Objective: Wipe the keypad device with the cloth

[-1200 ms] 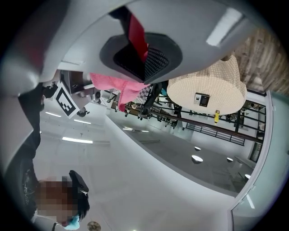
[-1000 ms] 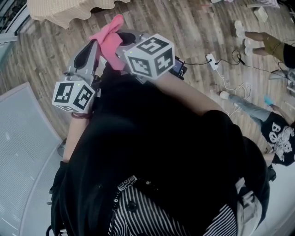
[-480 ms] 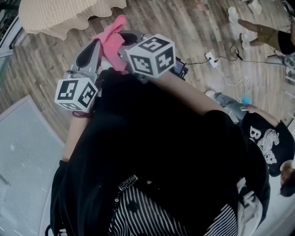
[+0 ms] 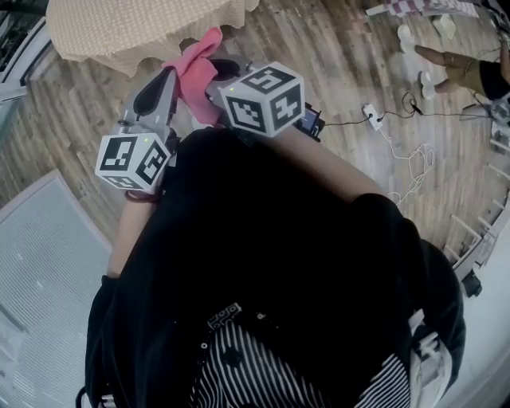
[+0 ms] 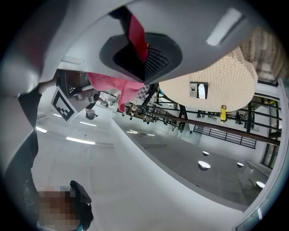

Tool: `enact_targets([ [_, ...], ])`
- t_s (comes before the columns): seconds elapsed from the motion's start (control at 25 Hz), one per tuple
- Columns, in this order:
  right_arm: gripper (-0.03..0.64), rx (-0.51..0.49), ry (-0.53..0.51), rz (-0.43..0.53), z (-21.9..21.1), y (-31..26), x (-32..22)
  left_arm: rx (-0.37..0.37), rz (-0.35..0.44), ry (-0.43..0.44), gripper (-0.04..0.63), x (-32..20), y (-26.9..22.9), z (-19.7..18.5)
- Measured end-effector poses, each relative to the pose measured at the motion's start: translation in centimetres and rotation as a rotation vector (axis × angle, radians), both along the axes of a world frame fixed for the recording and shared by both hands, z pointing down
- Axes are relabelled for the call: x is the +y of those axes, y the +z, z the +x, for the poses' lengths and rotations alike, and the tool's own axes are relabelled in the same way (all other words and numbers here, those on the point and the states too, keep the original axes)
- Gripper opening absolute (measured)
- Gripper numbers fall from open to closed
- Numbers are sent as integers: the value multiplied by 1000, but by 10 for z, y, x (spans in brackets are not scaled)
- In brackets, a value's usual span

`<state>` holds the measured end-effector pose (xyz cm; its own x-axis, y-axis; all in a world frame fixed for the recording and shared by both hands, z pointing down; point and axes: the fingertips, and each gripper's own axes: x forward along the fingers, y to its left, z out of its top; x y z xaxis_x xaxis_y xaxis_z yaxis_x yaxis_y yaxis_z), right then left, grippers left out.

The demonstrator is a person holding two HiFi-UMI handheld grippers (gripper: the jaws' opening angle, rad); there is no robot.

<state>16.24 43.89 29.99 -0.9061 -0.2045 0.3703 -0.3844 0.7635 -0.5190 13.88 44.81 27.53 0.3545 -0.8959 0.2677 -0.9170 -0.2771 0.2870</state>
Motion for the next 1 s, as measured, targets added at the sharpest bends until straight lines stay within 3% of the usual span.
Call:
enact_targets([
  [0.36,61,24,-29,14,-109,4,-12,12,15,-29,3,-12,5,-110],
  [0.68,63,50,-76,10,-148,9,-14,68,22,-63,5,-14,11,-150],
  [1.0,63,34,-148,8,-192,11,-47,60,26,-133,5,-45,12,-193],
])
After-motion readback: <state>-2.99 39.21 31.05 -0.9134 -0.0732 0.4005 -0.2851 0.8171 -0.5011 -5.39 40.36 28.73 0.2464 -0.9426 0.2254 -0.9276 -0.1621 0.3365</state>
